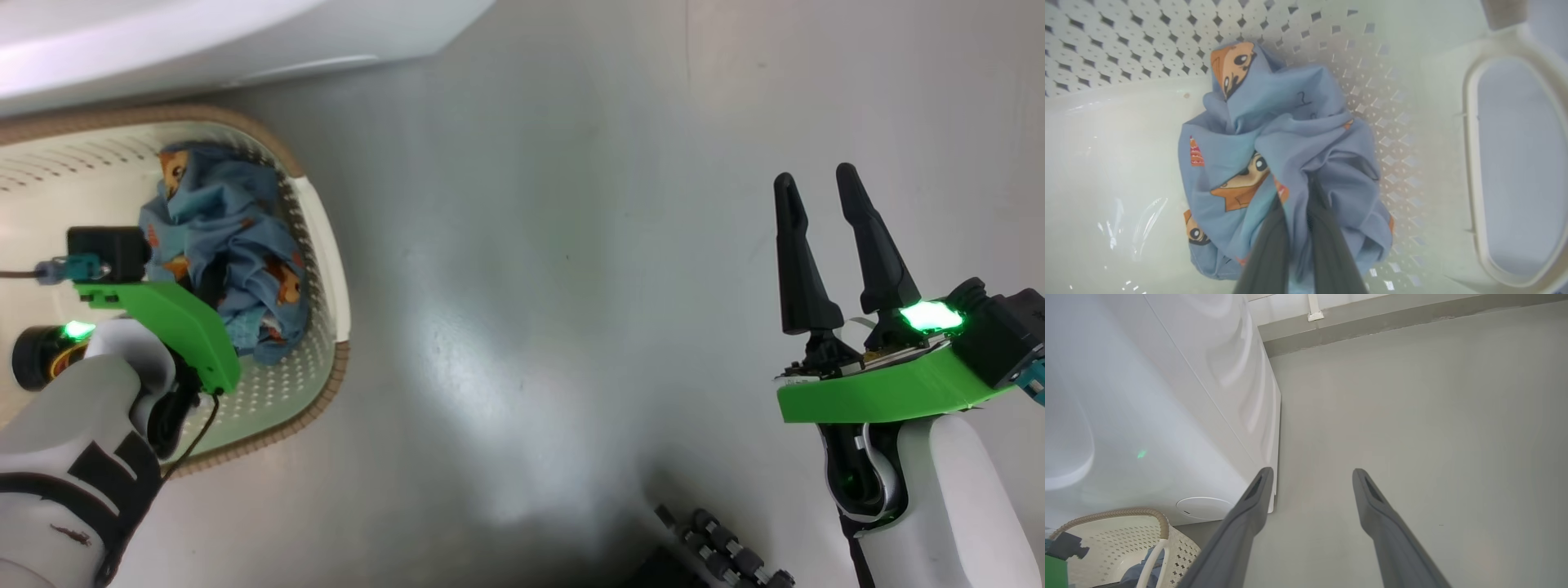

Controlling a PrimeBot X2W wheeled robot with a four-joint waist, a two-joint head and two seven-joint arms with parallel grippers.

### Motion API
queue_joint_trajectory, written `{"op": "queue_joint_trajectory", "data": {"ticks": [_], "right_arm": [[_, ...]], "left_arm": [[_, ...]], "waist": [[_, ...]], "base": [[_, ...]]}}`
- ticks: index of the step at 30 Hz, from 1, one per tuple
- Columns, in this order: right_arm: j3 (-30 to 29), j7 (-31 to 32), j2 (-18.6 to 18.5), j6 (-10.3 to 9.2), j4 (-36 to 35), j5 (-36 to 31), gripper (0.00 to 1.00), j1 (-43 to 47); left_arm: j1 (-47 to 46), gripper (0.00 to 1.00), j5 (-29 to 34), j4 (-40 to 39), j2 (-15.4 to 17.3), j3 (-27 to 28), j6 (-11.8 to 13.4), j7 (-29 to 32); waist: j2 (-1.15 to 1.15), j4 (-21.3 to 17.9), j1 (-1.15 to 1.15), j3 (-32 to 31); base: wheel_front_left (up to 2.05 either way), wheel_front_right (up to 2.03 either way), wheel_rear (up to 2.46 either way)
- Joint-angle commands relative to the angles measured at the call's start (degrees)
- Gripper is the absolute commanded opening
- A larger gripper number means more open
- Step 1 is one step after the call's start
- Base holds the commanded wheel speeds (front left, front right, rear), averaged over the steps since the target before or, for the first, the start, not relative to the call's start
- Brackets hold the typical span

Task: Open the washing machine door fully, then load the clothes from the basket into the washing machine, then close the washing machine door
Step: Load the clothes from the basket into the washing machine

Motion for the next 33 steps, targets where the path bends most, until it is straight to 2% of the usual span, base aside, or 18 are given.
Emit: {"op": "queue_joint_trajectory", "data": {"ticks": [1,7,10,18,19,28,33], "right_arm": [[0.86,-0.27,0.0,0.09,-0.92,-0.61,1.0,2.13],[0.49,-0.27,0.01,0.09,0.99,-0.87,1.0,1.58],[0.56,-0.27,0.01,0.09,2.11,-1.18,1.0,1.8],[0.99,-0.27,0.01,0.09,5.03,-2.21,1.0,3.89],[0.99,-0.27,0.01,0.09,5.03,-2.21,1.0,3.89],[1.36,-0.27,0.01,0.09,8.04,-3.62,1.0,7.77],[1.39,-0.27,-0.57,0.09,9.02,-4.21,1.0,9.93]], "left_arm": [[1.32,0.0,-1.21,-0.43,1.26,1.19,-0.09,-1.14],[4.48,0.0,-3.86,-1.45,1.38,4.35,-0.09,-2.83],[6.33,0.0,-2.17,-2.96,1.87,9.34,-0.09,-2.88],[15.64,0.0,9.11,-8.99,1.6,25.53,-0.09,-2.91],[15.64,0.0,9.11,-8.99,1.6,25.53,-0.09,-2.91],[25.8,0.0,22.31,-16.82,-0.76,41.55,-0.09,-2.91],[30.85,0.0,28.05,-21.22,-2.54,47.86,-0.09,-2.91]], "waist": [[0.0,1.17,0.0,-1.73],[0.0,3.17,0.0,-6.59],[0.0,4.16,0.0,-9.73],[0.0,6.27,0.0,-18.41],[0.0,6.27,0.0,-18.41],[0.0,8.84,0.0,-27.11],[0.0,10.13,0.0,-31.37]], "base": [[0.0,0.0,0.0],[0.0,0.0,0.0],[0.0,0.0,0.0],[0.0,0.0,0.0],[0.0,0.0,0.0],[0.0,0.0,0.0],[0.0,0.0,0.0]]}}
